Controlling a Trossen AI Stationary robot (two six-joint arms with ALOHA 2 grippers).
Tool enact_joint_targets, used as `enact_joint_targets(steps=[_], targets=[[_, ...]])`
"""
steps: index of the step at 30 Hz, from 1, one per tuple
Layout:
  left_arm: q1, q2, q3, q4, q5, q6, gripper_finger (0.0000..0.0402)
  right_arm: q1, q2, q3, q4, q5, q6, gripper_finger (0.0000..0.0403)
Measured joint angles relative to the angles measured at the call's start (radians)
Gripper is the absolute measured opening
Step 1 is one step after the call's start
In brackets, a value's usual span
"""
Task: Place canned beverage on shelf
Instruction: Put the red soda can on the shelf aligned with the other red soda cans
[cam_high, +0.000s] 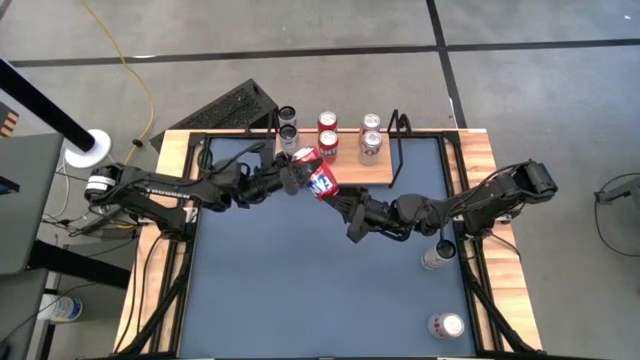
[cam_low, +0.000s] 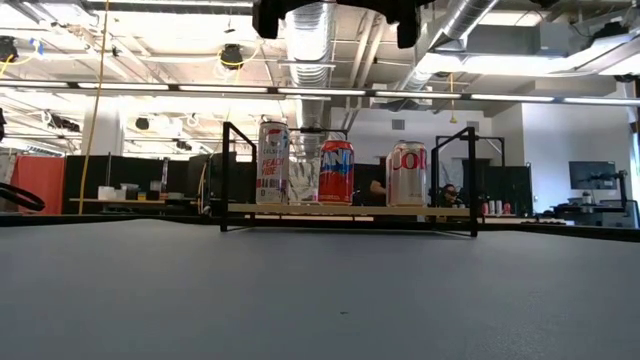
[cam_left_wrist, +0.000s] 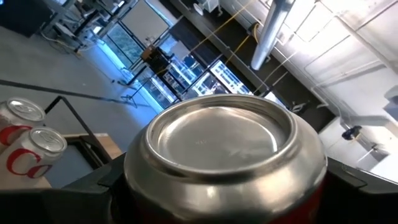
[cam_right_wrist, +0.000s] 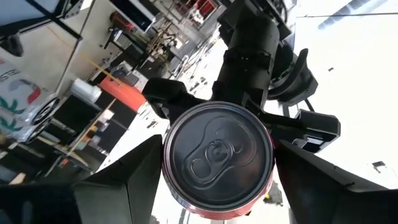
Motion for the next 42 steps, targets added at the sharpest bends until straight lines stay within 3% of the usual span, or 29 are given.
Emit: enact_joint_targets(steps=[7,16,30,42], targets=[[-0.038,0.017,0.003,0.012,-0.075,0.047,0.0293,-0.006,0.001,-0.001,0.006,-0.036,-0.018,0.029],[-0.039,0.096,0.003,0.081,-0.067,0.007,0.0293,0.005,0.003,-0.004,0.041,-0.055,-0.03,0.029],[-0.108,0.097,0.004,0.08,-0.071,0.084,0.0293,0.054,0.004,-0.004,0.078,-0.034,-0.016,0.029],[-0.134,0.138,0.005,0.074,-0.146,0.059,0.0293,0.057,0.003,-0.003,0.044,-0.051,0.002,0.029]])
